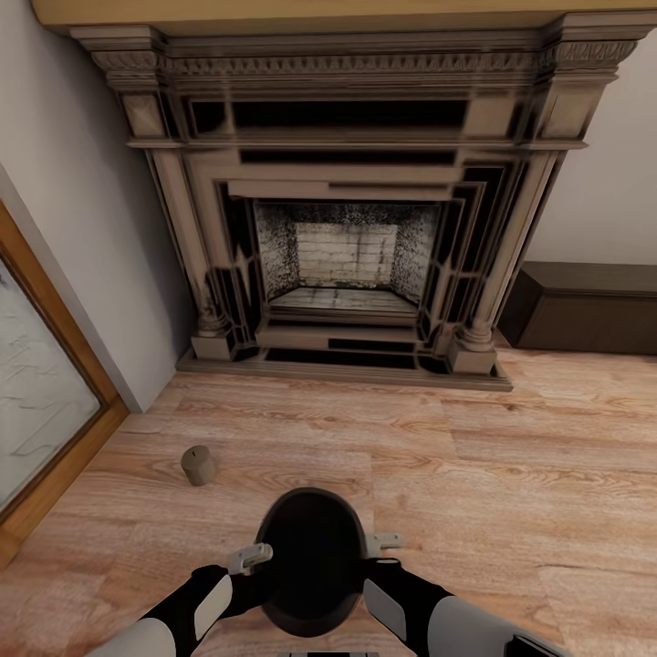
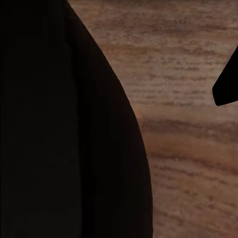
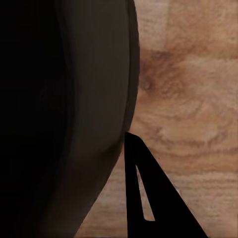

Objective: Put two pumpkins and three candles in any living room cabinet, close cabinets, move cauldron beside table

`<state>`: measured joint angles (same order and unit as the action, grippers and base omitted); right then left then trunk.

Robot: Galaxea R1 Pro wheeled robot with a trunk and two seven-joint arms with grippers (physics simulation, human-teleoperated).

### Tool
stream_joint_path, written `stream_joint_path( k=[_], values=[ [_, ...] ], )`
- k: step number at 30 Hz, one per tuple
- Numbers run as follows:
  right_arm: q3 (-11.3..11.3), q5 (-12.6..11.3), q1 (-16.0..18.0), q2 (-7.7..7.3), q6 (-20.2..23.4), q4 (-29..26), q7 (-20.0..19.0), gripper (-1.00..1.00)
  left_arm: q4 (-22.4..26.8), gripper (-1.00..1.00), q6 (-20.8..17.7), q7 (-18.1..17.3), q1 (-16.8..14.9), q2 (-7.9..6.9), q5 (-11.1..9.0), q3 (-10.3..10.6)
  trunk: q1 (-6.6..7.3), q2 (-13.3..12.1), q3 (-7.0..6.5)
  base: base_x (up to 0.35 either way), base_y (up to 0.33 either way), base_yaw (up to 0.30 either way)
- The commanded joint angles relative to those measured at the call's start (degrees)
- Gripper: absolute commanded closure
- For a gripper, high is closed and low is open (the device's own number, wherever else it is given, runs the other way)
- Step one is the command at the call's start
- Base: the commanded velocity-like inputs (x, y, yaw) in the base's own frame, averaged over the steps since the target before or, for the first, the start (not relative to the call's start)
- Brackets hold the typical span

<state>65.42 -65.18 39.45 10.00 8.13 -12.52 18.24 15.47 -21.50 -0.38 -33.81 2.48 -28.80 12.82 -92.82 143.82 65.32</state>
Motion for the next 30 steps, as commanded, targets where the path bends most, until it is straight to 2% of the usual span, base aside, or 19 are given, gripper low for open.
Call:
stream_joint_path(
  k=[1, 18, 19, 30],
  values=[
    [0.41, -1.21, 0.01, 0.0, 0.32, -0.06, -0.65, 1.0, 0.07, -1.0, -0.21, -0.05, -0.02, -0.02, -0.07, 0.18, 0.0, 0.02, 0.06, 0.0, 0.0, 0.0],
    [0.41, -1.2, 0.01, 0.0, 0.4, 0.22, -1.79, 1.0, 0.07, -1.0, -0.21, -0.05, -0.02, -0.02, -0.09, 0.18, 0.0, 0.02, 0.06, 0.0, 0.0, 0.0],
    [0.41, -1.19, 0.01, 0.0, 0.4, 0.22, -1.78, 1.0, 0.08, 1.0, -0.21, -0.05, -0.02, -0.02, -0.1, 0.18, 0.0, 0.02, 0.06, 0.0, 0.0, 0.0],
    [0.41, -1.12, 0.01, 0.0, 0.34, 0.22, -1.72, 1.0, 0.02, 1.0, -0.29, -0.06, -0.02, -0.02, -0.11, 0.18, 0.0, 0.02, 0.06, 0.0, 0.0, 0.0]
  ],
)
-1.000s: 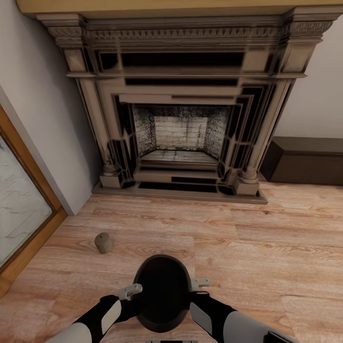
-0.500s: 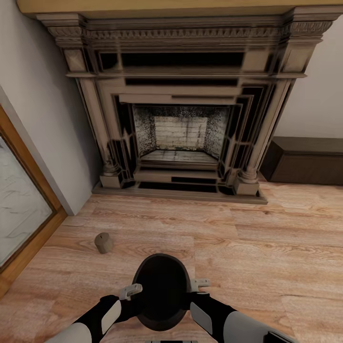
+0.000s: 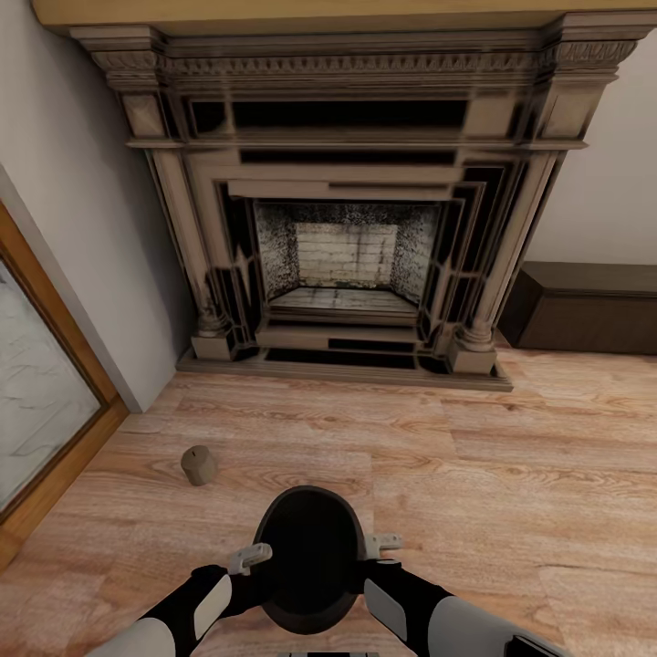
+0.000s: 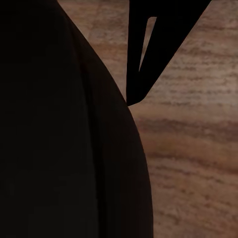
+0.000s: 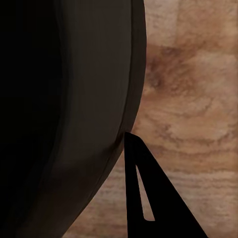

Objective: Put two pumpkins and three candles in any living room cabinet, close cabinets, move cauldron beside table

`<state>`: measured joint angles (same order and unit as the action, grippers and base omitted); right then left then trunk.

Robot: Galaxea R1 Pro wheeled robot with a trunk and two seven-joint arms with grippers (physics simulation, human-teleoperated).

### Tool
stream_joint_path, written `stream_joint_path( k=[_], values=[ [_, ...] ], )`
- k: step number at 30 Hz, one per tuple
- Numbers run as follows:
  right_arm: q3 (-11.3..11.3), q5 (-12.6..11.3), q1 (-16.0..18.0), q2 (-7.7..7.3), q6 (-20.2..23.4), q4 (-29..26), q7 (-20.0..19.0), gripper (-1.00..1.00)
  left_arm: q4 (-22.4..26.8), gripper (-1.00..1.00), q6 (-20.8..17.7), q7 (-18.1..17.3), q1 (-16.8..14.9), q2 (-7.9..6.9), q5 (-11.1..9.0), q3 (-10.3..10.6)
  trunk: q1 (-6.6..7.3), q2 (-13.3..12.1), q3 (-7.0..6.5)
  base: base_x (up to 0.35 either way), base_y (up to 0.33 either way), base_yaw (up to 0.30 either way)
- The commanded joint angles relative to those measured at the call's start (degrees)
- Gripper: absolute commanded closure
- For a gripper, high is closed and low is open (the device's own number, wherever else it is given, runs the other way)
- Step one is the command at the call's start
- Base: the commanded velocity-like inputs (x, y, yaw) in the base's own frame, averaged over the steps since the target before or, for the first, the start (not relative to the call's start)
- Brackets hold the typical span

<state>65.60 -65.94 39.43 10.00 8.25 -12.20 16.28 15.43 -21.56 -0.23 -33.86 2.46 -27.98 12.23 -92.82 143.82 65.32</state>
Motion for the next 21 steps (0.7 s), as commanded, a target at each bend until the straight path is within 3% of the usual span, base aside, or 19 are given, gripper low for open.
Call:
stream_joint_path(
  k=[1, 21],
  values=[
    [0.23, -0.35, 0.04, 0.0, 0.21, -0.1, 0.23, 1.0, 0.08, 1.0, -0.24, -0.21, 0.02, 0.01, -0.92, 0.78, 0.0, 0.01, 0.05, 0.0, 0.0, 0.0],
    [0.23, -0.25, 0.04, 0.0, 0.1, -0.19, 0.25, 1.0, 0.09, 1.0, -0.32, -0.3, 0.02, -0.15, -0.9, 0.78, 0.0, 0.01, 0.05, 0.0, 0.0, 0.0]
  ],
)
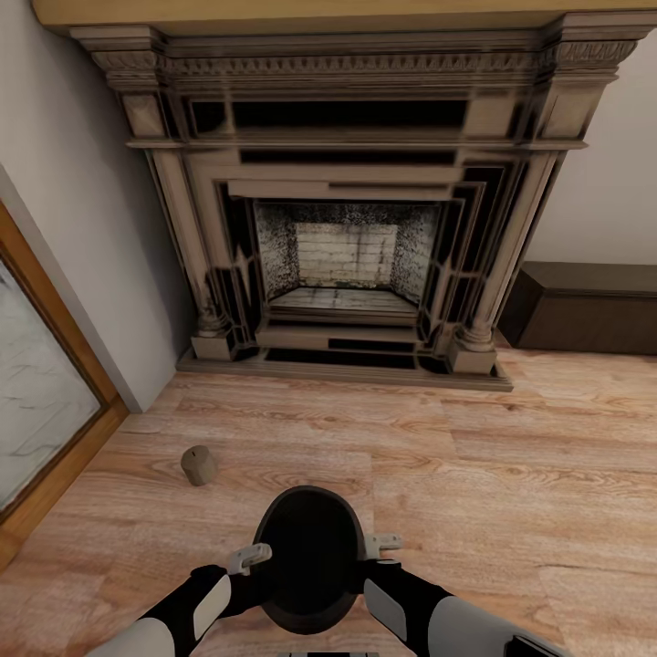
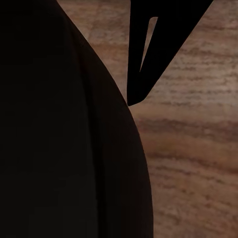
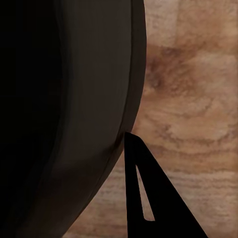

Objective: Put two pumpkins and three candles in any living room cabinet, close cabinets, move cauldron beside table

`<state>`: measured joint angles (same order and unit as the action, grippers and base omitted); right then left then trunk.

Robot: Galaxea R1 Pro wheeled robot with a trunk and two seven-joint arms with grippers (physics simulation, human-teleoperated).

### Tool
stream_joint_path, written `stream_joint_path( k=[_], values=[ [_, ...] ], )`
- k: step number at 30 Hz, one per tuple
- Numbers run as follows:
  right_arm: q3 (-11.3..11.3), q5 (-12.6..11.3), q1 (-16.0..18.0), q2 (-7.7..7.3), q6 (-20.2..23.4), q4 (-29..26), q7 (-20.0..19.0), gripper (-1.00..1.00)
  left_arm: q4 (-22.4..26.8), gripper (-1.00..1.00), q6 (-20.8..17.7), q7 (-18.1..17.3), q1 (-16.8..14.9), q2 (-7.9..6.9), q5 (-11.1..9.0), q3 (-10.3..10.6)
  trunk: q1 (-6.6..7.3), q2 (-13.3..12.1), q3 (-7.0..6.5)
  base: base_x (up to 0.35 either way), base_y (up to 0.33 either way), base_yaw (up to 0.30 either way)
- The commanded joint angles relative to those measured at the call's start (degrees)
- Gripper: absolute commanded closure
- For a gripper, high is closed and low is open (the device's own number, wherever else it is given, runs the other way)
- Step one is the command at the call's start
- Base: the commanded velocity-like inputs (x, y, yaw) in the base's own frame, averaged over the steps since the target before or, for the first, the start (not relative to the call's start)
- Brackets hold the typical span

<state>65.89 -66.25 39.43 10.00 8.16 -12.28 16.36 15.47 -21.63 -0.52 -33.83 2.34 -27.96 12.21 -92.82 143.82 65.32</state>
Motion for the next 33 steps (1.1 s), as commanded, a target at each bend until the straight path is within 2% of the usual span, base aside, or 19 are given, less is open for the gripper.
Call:
stream_joint_path(
  k=[1, 33],
  values=[
    [-0.06, 0.05, 0.03, 0.0, 0.2, -0.12, 0.16, 1.0, 0.06, 1.0, -0.25, -0.01, -0.01, -0.04, -0.92, 0.8, 0.03, 0.0, -0.17, 0.0, 0.0, 0.0],
    [-0.23, -0.11, 0.03, 0.0, -0.72, -0.47, -1.13, 1.0, 0.02, 1.0, -0.25, -0.09, -0.01, -0.2, -0.93, 0.8, 0.85, -0.43, -7.26, 0.0, 0.0, 0.0]
  ],
)
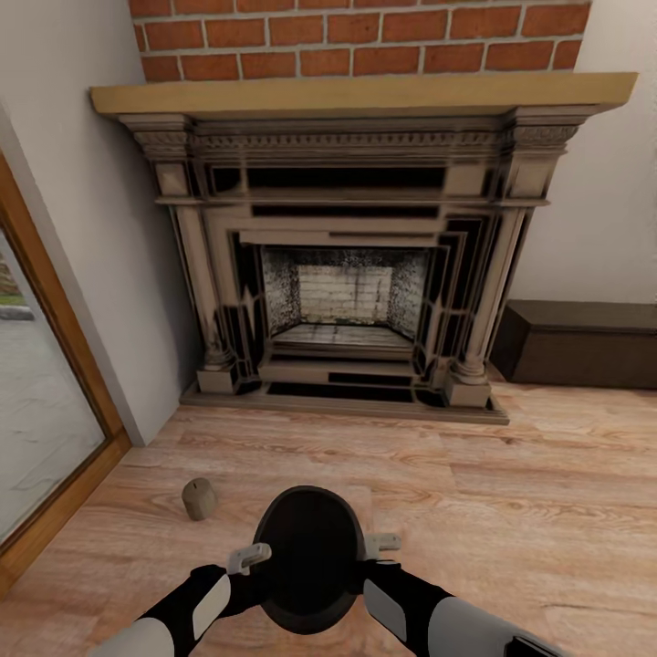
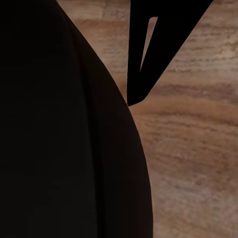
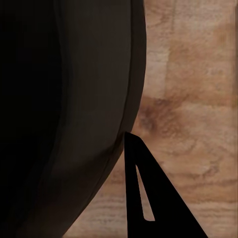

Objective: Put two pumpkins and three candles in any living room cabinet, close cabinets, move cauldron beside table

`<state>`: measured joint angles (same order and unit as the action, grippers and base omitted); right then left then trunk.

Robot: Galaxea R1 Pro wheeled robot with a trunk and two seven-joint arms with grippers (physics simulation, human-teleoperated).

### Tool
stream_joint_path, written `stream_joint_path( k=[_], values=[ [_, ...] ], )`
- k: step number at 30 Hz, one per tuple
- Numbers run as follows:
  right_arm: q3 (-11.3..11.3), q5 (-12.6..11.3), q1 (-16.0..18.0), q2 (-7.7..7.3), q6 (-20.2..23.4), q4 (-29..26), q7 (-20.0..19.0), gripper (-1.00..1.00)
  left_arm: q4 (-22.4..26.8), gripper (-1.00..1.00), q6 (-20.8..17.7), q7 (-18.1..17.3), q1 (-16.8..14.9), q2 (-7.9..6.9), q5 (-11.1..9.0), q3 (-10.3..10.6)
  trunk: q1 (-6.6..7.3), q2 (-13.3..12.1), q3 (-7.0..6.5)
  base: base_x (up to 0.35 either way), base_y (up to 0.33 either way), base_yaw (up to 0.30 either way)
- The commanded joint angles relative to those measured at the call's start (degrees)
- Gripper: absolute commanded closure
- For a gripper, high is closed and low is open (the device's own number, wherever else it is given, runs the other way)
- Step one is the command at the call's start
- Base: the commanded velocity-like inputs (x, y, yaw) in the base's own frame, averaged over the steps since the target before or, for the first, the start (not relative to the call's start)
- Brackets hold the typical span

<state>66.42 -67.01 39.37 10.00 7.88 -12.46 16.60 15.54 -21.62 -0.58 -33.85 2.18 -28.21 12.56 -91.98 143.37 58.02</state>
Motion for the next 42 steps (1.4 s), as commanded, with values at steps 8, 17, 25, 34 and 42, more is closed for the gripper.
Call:
stream_joint_path(
  k=[8, 17, 25, 34, 42],
  values=[
    [-0.77, 0.57, 0.09, 0.0, -1.27, -0.29, -1.92, 1.0, -0.06, 1.0, -0.25, -0.04, 0.02, -0.01, -0.66, 0.47, 0.22, -0.08, -1.73, 0.0, 0.0, 0.0],
    [-0.85, 0.48, 0.09, 0.0, -1.2, -0.29, -2.67, 1.0, -0.06, 1.0, -0.25, -0.04, 0.02, 0.01, -0.71, 0.49, 1.32, -1.98, -3.31, 0.0, 0.0, 0.0],
    [-0.94, 0.34, 0.09, 0.0, -0.99, -0.29, -2.77, 1.0, -0.06, 1.0, -0.26, -0.04, 0.02, 0.03, -0.69, 0.5, 1.32, -1.98, -3.31, 0.0, 0.0, -0.03],
    [-1.03, 0.3, 0.09, 0.0, -0.93, -0.29, -2.8, 1.0, -0.06, 1.0, -0.24, -0.04, 0.02, 0.01, -0.7, 0.53, 1.32, -1.98, -3.31, -0.116, 0.054, -0.25],
    [-1.03, 0.21, 0.09, 0.0, -0.93, -0.29, -2.8, 1.0, -0.05, 1.0, -0.24, -0.04, 0.02, -0.1, -0.7, 0.47, 1.32, -1.98, -3.31, -0.267, 0.151, -0.286]
  ],
)
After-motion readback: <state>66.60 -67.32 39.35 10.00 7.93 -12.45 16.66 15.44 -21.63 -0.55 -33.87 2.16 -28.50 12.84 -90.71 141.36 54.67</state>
